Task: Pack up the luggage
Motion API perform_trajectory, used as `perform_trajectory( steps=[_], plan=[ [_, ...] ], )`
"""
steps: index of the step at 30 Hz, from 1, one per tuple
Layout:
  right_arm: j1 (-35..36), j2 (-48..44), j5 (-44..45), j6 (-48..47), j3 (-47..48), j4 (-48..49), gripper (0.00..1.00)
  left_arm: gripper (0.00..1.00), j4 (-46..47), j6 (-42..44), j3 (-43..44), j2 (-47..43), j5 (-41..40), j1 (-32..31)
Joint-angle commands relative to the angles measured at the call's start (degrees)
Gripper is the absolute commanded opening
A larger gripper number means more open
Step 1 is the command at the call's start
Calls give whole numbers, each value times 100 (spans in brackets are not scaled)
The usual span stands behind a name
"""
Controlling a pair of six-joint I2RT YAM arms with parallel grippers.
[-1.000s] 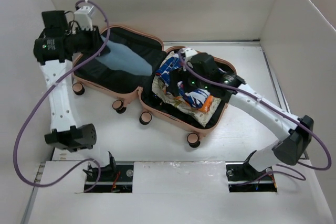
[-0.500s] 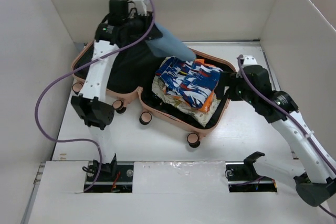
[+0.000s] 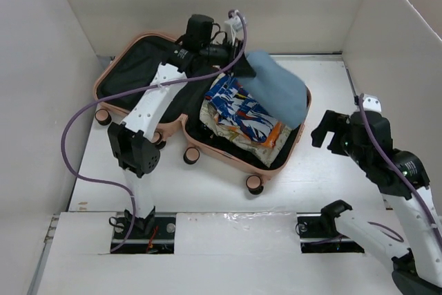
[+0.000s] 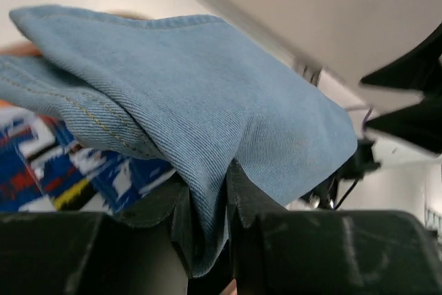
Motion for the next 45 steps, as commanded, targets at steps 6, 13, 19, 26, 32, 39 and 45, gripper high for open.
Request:
perform_trajectory(
  steps=[6, 13, 19, 26, 32, 39, 45],
  plan=[
    [-26, 369, 116, -52, 265, -86, 98, 0, -2751, 2969, -1767, 619, -217, 671],
    [80, 825, -698, -474, -95, 837, 98, 0, -2839, 3215, -2506, 366, -421, 964],
    [281, 1571, -1211, -851, 35, 1865, 98, 0, -2550, 2847, -2849, 32, -596, 964],
    [458, 2284, -2266, -1029, -270, 2649, 99, 15, -1899, 2389, -3438, -461, -482, 964],
    [178, 2557, -2370, -764, -614, 3094, 99, 67, -2179, 2530, -2992, -461, -421, 964],
    [45, 3058, -3302, -703, -1088, 4299, 93, 78, -1794, 2670, -2262, -733, -316, 964],
    [-8, 3181, -3663, -650, -1274, 4820, 63, 75, -1371, 2301, -1831, -269, -288, 911]
  ],
)
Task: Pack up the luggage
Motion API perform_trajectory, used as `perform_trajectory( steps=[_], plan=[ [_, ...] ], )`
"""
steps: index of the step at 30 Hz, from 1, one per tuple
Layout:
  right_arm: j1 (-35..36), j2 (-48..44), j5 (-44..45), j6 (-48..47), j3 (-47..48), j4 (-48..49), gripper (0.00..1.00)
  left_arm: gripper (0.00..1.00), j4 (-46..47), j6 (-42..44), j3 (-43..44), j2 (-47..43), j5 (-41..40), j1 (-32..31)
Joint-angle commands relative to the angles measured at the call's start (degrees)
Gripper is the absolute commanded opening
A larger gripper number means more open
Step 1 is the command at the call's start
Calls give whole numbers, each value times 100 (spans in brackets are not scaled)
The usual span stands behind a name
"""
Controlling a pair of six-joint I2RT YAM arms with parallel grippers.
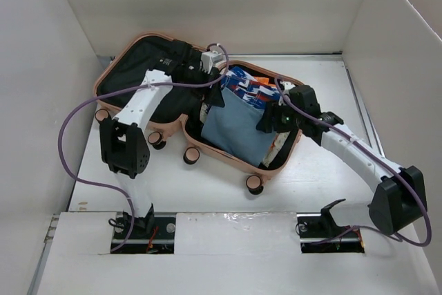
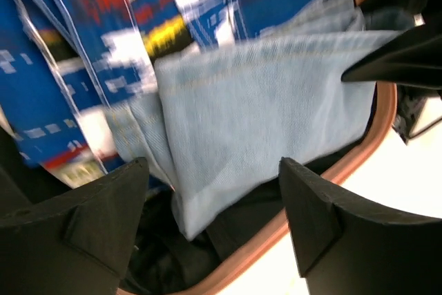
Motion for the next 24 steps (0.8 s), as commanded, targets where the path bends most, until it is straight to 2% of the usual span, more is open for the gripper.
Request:
perform_trajectory(
  steps=[1, 3, 4, 5, 7, 8, 10, 15, 20, 24],
  plan=[
    [-58, -56, -332, 110, -2, 741, 53, 71, 268, -201, 458, 226, 109, -105],
    [-111, -3, -385, 111, -2, 741, 43, 66, 23, -202, 678, 665, 109, -167],
    [-111, -3, -385, 111, -2, 741, 32, 62, -48, -202, 766, 797, 109, -167],
    [-111, -3, -385, 111, -2, 741, 27, 50, -101, -202, 950, 920, 109, -167],
    [-111, -64, -324, 111, 69, 680, 16, 33, -163, -263, 1109, 1158, 171, -167],
    [-163, -64, -271, 111, 165, 601, 6, 24, -163, -333, 1266, 1159, 171, -167],
    [-164, -64, -218, -3, 419, 426, 0, 0, -163, -403, 1452, 1220, 232, -167],
    [-462, 67, 116, -108, 1017, 92, 0, 0, 117, -807, 2154, 1098, -180, -115],
    [-831, 515, 239, -187, 1422, -59, 0, 0, 742, -1116, 2226, 895, -1050, -115],
    [-972, 1077, 116, -346, 1422, -120, 0, 0, 550, -1054, 2156, 1228, -1157, -115]
  ],
)
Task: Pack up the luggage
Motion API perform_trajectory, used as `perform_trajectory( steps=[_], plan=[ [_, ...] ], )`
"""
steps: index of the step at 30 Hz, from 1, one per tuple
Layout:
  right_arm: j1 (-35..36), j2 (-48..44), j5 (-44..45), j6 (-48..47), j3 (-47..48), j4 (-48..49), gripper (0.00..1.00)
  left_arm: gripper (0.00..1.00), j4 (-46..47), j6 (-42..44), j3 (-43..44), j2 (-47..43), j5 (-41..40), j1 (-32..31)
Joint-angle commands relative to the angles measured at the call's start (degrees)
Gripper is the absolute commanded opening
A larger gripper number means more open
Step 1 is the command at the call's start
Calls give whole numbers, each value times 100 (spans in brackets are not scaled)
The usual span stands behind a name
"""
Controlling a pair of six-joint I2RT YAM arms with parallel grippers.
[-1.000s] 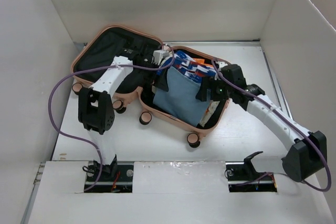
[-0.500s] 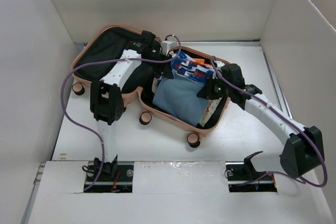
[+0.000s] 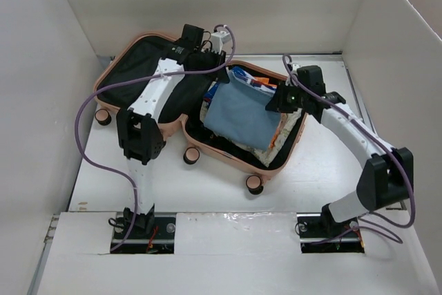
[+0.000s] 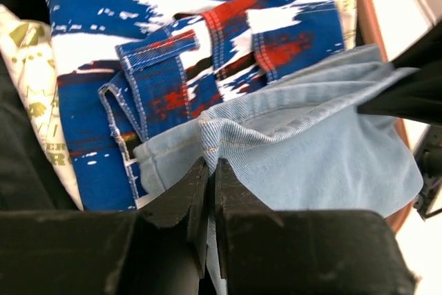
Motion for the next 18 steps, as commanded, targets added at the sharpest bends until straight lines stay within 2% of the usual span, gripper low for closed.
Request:
perform_trajectory(
  steps=[1, 4, 6, 7, 8, 9, 12, 15, 18],
  plan=[
    [-210, 407, 300, -280, 218, 131, 0, 0, 64, 10, -34, 9, -566, 78],
    [-323, 697, 300, -281, 165, 263, 2, 0, 64, 10, -105, 290, -838, 78],
    [-377, 759, 352, -342, 165, 263, 15, 2, 64, -60, -105, 439, -953, 78],
    [-377, 759, 405, -342, 165, 263, 24, 8, 64, -129, -36, 510, -1067, 78],
    [-377, 690, 518, -412, 165, 211, 46, 11, 125, -130, -35, 580, -1068, 78],
    [-377, 689, 606, -413, 235, 123, 57, 14, 125, -130, -35, 581, -1129, 78],
    [-377, 452, 1186, -623, 402, -288, 79, 21, 326, -183, 26, 581, -1427, 78],
    [-377, 399, 1791, -869, 806, -729, 87, 28, 327, -131, 149, 581, -1612, -36],
    [-316, 285, 2030, -1168, 1166, -1107, 88, 40, 327, -130, 150, 529, -1613, -89]
  ],
)
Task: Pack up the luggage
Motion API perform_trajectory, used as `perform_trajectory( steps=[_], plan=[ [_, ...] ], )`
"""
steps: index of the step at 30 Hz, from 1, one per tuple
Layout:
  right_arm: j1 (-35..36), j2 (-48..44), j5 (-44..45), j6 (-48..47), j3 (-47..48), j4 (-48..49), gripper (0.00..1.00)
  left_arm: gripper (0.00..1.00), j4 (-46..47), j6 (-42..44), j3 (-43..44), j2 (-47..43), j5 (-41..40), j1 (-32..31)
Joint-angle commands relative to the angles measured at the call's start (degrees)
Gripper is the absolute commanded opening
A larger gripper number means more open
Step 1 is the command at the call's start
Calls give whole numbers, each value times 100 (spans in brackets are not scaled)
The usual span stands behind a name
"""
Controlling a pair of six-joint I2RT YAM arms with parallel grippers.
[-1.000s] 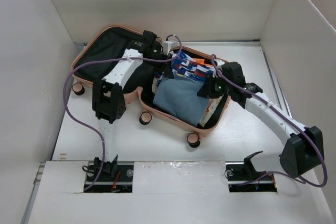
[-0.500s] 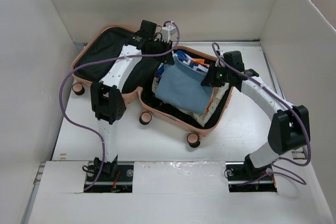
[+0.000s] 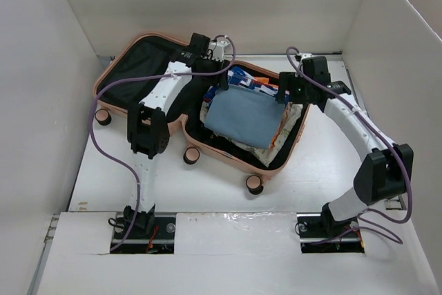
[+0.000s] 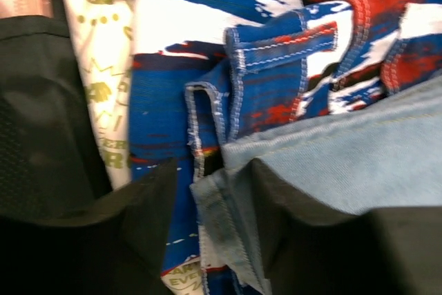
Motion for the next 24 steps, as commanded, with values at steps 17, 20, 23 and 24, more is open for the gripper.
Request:
perform_trajectory(
  steps=[17, 20, 23, 24],
  plan=[
    [1567, -638, 364, 227, -31, 188, 66, 90, 100, -254, 256, -1920, -1314, 901],
    [1619, -279, 215, 227, -162, 251, 59, 93, 100, -193, -183, -2211, -1570, 1517],
    [1619, 47, 214, 227, -163, 251, 58, 93, 100, -193, -710, -2292, -1571, 2553],
    [1619, 127, 266, 166, -111, 251, 58, 93, 161, -193, -868, -2292, -1684, 3043]
  ],
)
